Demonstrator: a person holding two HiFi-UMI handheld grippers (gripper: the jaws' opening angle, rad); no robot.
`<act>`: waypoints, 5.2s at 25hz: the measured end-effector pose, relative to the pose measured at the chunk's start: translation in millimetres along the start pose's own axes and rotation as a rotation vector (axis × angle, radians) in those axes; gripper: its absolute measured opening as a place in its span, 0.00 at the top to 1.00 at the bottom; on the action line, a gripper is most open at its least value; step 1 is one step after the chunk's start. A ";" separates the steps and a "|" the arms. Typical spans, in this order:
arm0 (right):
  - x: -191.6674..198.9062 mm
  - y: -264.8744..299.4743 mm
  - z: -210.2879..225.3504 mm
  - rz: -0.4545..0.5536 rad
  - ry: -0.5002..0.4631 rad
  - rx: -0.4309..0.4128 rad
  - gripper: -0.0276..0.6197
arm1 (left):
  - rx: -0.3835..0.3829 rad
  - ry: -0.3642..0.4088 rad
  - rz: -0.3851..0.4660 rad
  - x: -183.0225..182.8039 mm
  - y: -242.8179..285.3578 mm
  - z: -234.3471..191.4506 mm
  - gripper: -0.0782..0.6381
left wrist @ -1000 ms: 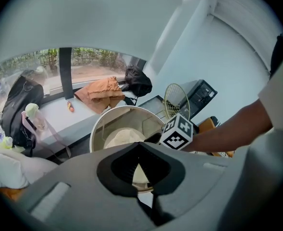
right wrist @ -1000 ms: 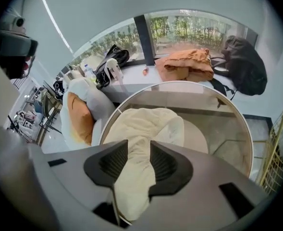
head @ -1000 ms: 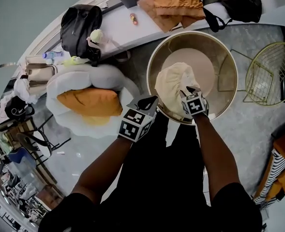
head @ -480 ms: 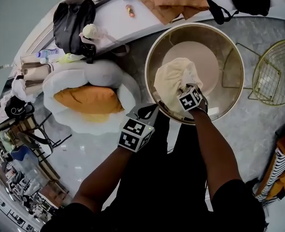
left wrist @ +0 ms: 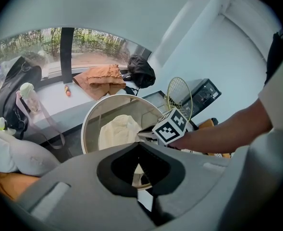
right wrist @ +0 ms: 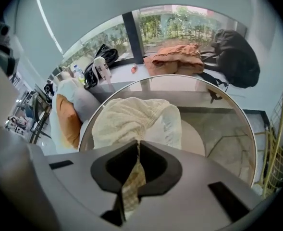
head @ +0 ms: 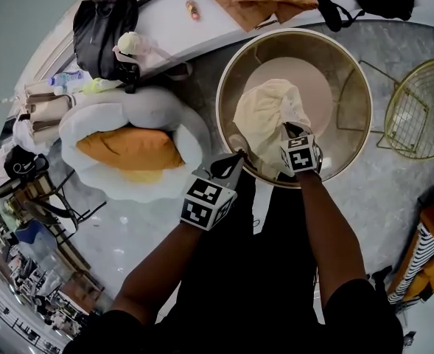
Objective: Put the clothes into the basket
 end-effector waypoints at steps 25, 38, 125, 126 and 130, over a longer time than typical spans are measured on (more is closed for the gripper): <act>-47.9 -112.5 15.7 0.138 0.190 -0.110 0.92 | 0.001 0.103 0.095 -55.5 -31.3 31.6 0.89; -88.5 -250.4 19.8 0.351 0.367 -0.130 0.92 | 0.047 0.246 0.132 -69.8 -74.8 83.2 0.89; 224.1 -614.6 -394.4 0.266 -0.600 -1.207 0.92 | -0.899 -0.504 1.108 484.2 -300.3 433.7 0.89; 235.0 -620.1 -403.5 0.255 -0.623 -1.221 0.92 | -0.913 -0.520 1.121 496.8 -301.3 440.0 0.89; 284.3 -639.0 -438.5 0.214 -0.728 -1.278 0.92 | -0.980 -0.599 1.174 551.8 -301.1 468.8 0.89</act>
Point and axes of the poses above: the fingertips, and each gripper's own axes: y forward along the fingers, z to its right, x out of its underside, the point moved 1 cm from there along -y, backward along the fingers, and after that the axes turned 15 degrees about x, right-handed, at the moved point
